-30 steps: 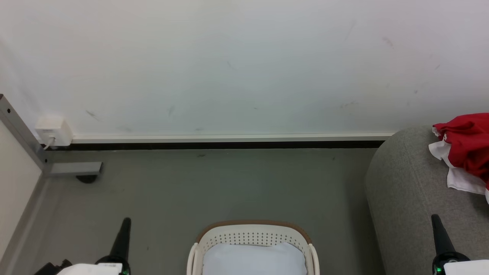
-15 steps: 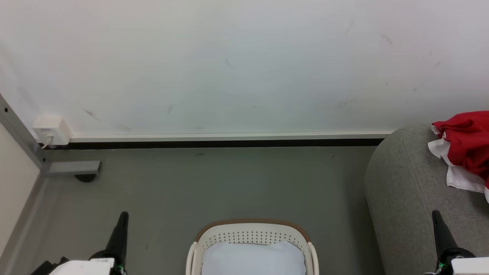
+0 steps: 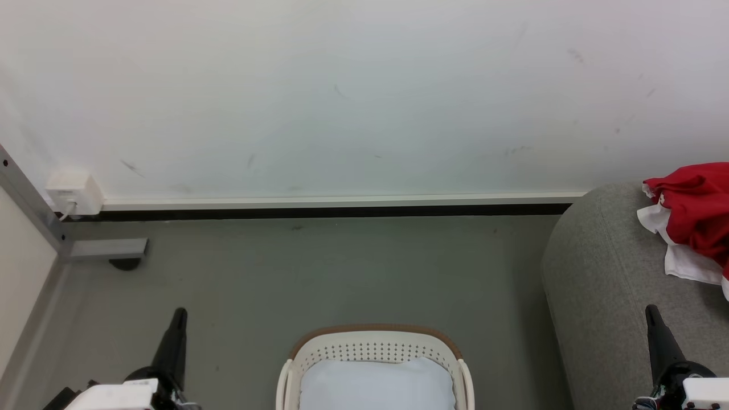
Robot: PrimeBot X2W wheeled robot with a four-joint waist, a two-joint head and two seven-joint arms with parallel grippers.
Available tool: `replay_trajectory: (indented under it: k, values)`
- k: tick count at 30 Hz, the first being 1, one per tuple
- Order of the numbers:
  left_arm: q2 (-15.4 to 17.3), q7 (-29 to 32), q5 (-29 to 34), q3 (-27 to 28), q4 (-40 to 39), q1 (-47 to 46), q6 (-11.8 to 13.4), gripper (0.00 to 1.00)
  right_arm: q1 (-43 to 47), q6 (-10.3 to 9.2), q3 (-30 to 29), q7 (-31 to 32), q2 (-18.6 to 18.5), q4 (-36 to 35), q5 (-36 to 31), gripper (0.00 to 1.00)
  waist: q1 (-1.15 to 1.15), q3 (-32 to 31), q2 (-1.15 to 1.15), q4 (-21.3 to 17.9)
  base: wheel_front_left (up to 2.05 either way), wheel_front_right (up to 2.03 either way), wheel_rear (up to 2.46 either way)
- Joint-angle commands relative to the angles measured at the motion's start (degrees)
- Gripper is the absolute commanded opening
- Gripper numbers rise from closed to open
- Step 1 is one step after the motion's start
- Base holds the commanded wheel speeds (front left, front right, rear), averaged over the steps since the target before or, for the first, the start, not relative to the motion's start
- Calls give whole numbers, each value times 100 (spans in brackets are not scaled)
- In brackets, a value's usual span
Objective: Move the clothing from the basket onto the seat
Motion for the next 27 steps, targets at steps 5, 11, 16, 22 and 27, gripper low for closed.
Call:
replay_trajectory:
  k: [5,11,16,22,27]
  values:
    - [38,73,-279,53,-19,-90,-43,0,-91,-12,-38,77,-49,-51,282,0,0,14,0,-8,0,0,0]
    - [38,70,-257,50,-20,-86,-38,0,-88,-12,-36,73,-47,-47,251,0,0,14,0,-8,0,0,0]
    - [38,70,-257,50,-20,-86,-38,0,-88,-12,-36,73,-47,-47,252,0,0,14,0,-8,0,0,0]
    - [38,69,-258,49,-19,-86,-38,0,-88,-12,-35,73,-47,-47,252,0,0,14,0,-8,0,0,0]
    - [38,69,-258,48,-20,-86,-38,0,-87,-12,-35,73,-46,-46,252,0,0,14,0,-8,0,0,0]
